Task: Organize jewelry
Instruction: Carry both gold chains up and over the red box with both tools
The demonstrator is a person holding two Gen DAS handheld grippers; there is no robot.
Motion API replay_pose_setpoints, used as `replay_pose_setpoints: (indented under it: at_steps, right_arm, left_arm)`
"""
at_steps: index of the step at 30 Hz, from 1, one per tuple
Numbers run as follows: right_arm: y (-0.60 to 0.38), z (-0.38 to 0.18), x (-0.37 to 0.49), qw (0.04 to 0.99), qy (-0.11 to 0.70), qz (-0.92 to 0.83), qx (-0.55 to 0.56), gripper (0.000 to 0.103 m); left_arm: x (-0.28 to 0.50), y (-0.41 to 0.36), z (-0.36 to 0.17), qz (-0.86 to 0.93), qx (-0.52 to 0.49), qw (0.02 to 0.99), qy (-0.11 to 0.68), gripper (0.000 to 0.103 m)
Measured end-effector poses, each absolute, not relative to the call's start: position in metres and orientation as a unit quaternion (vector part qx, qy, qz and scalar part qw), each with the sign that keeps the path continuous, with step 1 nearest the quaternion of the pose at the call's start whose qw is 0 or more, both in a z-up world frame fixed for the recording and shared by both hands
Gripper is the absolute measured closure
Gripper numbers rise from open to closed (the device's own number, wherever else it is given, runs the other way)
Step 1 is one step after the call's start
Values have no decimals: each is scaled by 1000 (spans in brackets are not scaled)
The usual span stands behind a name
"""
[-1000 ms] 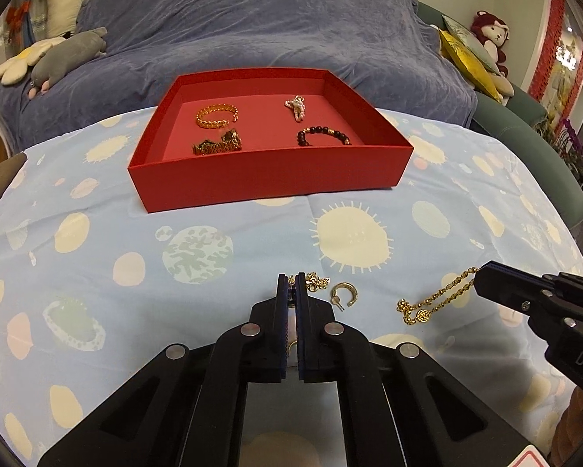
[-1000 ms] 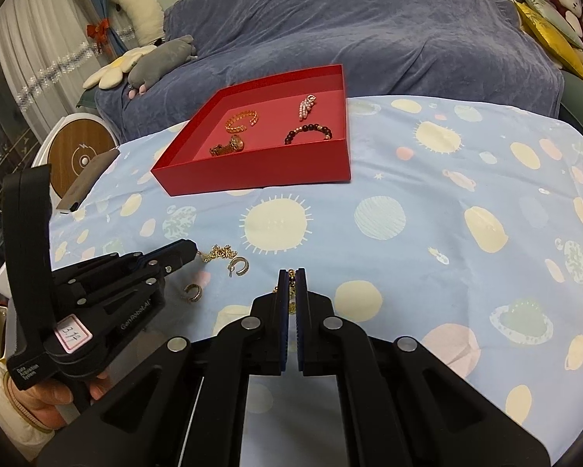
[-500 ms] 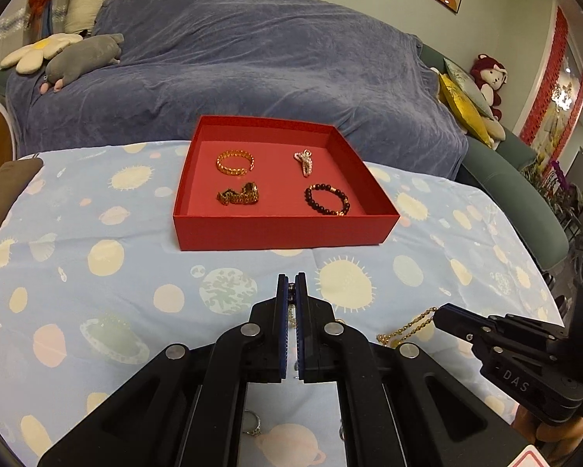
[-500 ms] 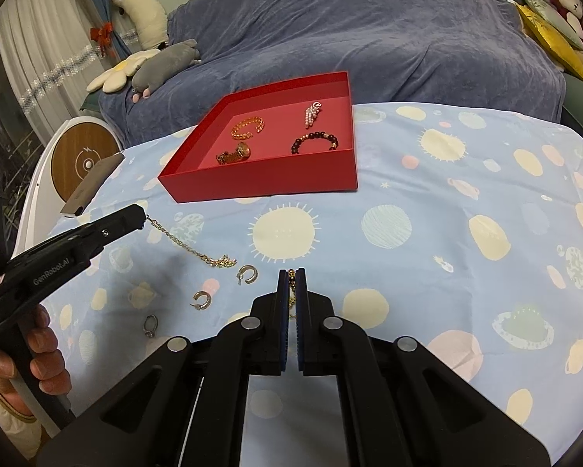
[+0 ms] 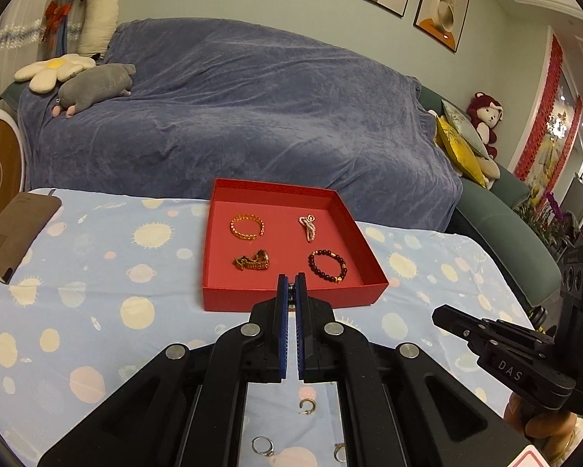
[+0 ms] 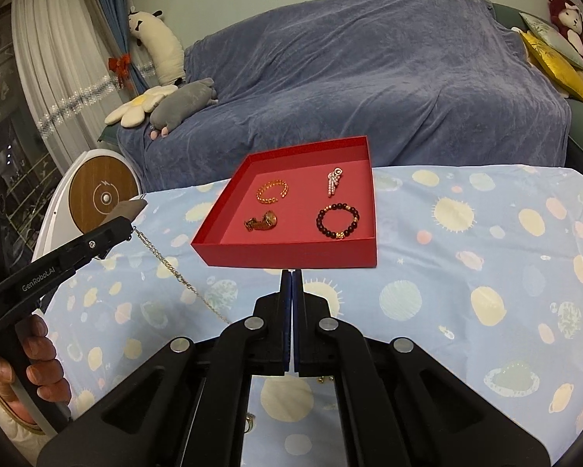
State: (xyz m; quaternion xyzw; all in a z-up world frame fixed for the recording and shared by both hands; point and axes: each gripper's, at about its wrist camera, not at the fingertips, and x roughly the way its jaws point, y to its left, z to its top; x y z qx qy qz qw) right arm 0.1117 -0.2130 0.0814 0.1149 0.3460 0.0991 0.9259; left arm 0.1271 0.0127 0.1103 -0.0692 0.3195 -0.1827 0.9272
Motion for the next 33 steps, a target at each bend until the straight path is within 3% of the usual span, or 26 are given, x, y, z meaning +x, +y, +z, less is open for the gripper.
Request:
replay_pose_setpoints:
  at_steps: [3,5,6,7,15,18,33]
  right_arm:
    - [-217,60,115,916,374,93,112,100]
    - [-220,34,116,904,405,80,114,86]
    - [-221,20,116,898,420,73,114,74]
    - [-220,9,116,891,434,70,111,74]
    - [-192,-28,119,881,466,69,45,75]
    - [-190,-28,121,883,463,66,32,95]
    - [-207,35,118,910,399,81,74,99]
  left_arm:
    - [127,17,105,-178,-72,926,326,101]
    - [127,18,100,-177,-72,923,333,101]
    - [127,18,98,-176,-72,923,336,101]
    - [127,18,96,-176,-71,922,338,101]
    - [126,13,83,-180,-64,916,354,101]
    - [126,10,80,-183,-61,914,357,101]
    - [127,8,79,-182,-60,913,360,101]
